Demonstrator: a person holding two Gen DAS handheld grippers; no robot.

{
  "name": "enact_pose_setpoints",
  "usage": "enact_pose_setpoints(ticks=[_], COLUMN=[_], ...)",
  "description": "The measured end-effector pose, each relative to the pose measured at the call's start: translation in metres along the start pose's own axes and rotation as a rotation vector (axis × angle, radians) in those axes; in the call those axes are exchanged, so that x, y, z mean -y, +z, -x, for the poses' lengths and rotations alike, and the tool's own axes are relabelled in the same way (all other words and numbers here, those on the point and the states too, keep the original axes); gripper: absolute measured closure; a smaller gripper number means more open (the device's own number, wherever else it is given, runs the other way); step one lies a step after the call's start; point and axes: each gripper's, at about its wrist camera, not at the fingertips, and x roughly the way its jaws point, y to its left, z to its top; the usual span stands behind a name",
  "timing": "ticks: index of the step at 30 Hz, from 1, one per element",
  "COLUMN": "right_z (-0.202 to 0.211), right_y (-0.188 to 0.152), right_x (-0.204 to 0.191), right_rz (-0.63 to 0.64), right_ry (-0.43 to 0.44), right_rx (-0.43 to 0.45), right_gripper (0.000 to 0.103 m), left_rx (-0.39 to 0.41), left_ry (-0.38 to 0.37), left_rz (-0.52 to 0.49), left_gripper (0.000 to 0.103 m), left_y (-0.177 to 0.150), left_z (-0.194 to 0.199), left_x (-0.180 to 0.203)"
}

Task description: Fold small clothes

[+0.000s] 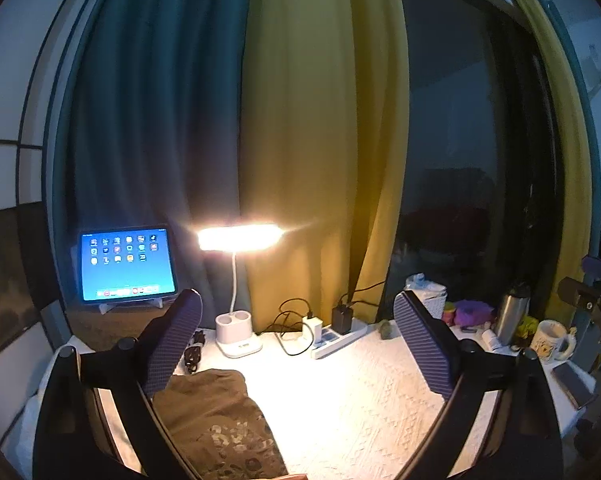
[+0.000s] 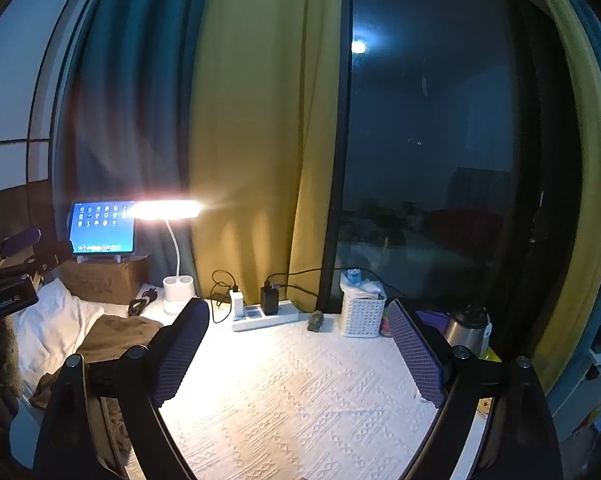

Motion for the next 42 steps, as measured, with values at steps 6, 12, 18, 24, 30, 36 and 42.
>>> enact_pose_setpoints(ticks=[6,12,18,24,30,36,42], right_z=[0.015,0.027,0.037,0.048,0.046,0.041,0.037], right_y=[0.009,0.012,0.015,0.022,0.022,0.020,0.019], right_x=[-0.006,-0.015,-0.022,-0.031,-0.039,-0.042,-0.039], right_rz=[0.009,0.021,0.028,0.036,0.038,0.046,0.043], right_ry=[-0.014,-0.030,-0.047,-0.062,-0.049,-0.035,-0.035], right_rx=[0.034,0.046,0.055,0.086,0.080,0.062,0.055], right_gripper=[0.010,0.009,0.009,0.008,0.006,0.006,0.006], left_rx=[0.032,0.061,0.090,0.105,0.083,0.079,0.081], left_ry=[-0.024,-0.042,-0.060,-0.057,-0.045,-0.033,-0.027], left_rz=[0.033,0.052,0.057,0.063,0.078,0.089,0.094], left_gripper=[0.004,0.002,0.002,0.001,0.001,0.001,0.001], left_y=[0.006,0.009,0.013,0.017,0.014,0.013,0.013], left_z=[0.012,0.023,0.031,0.037,0.036,0.037,0.038], left_x=[-0.009,-0.018,-0.026,-0.038,-0.045,-0.048,-0.049])
